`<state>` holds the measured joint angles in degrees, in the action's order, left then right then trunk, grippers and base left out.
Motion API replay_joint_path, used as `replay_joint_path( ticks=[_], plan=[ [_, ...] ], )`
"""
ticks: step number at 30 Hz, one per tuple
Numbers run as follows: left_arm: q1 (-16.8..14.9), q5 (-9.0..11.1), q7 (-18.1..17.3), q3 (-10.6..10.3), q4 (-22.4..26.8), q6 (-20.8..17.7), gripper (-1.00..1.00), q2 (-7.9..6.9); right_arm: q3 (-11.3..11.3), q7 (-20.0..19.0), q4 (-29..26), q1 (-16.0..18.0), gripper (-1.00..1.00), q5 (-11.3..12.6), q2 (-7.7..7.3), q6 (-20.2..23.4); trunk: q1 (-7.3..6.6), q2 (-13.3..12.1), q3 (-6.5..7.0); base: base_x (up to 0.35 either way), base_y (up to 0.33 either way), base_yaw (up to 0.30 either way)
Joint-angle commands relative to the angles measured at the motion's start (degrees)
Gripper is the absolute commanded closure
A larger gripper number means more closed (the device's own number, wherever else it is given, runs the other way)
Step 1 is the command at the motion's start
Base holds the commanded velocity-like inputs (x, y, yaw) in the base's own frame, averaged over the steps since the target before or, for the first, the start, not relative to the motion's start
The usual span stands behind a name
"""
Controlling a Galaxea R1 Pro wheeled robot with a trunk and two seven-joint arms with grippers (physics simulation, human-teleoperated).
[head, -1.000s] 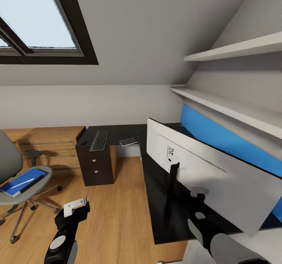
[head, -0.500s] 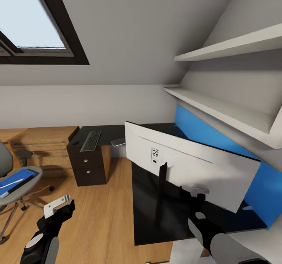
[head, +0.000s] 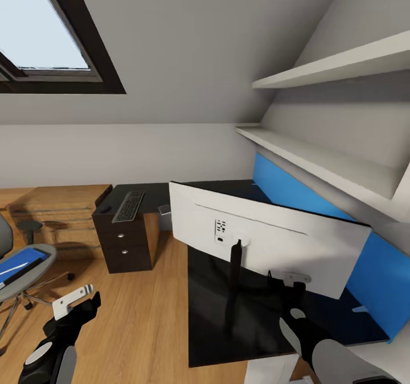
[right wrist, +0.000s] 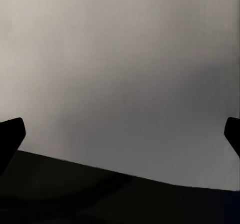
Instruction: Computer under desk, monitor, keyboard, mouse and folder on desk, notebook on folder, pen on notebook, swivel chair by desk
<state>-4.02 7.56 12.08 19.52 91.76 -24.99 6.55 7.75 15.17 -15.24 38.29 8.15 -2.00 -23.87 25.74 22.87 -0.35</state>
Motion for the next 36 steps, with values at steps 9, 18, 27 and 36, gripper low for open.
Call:
replay_joint_path(
  ticks=[9,18,27,36],
  plan=[
    [-0.03,0.62,0.31,1.05,0.25,-0.29,-1.00,0.05,0.50,0.19,0.03,0.03,-1.00,0.63,-0.36,-0.34,0.05,0.05,-0.04,0.116,-0.089,0.000],
    [-0.03,0.62,0.35,1.31,0.26,-0.24,-1.00,0.05,0.66,0.34,-1.20,0.02,-1.00,0.72,0.03,-0.97,0.05,0.05,-0.04,0.004,-0.004,0.000],
    [-0.03,0.62,0.36,1.35,0.26,-0.24,-1.00,0.05,0.68,0.61,-1.54,0.01,-1.00,0.73,0.08,-1.92,0.05,0.05,-0.04,-0.003,-0.003,0.000],
    [-0.03,0.62,0.39,1.48,0.26,-0.24,-1.00,0.05,0.68,0.65,-1.55,0.02,-1.00,0.55,0.08,-3.55,0.05,0.05,-0.04,-0.209,-0.216,0.172]
  ],
)
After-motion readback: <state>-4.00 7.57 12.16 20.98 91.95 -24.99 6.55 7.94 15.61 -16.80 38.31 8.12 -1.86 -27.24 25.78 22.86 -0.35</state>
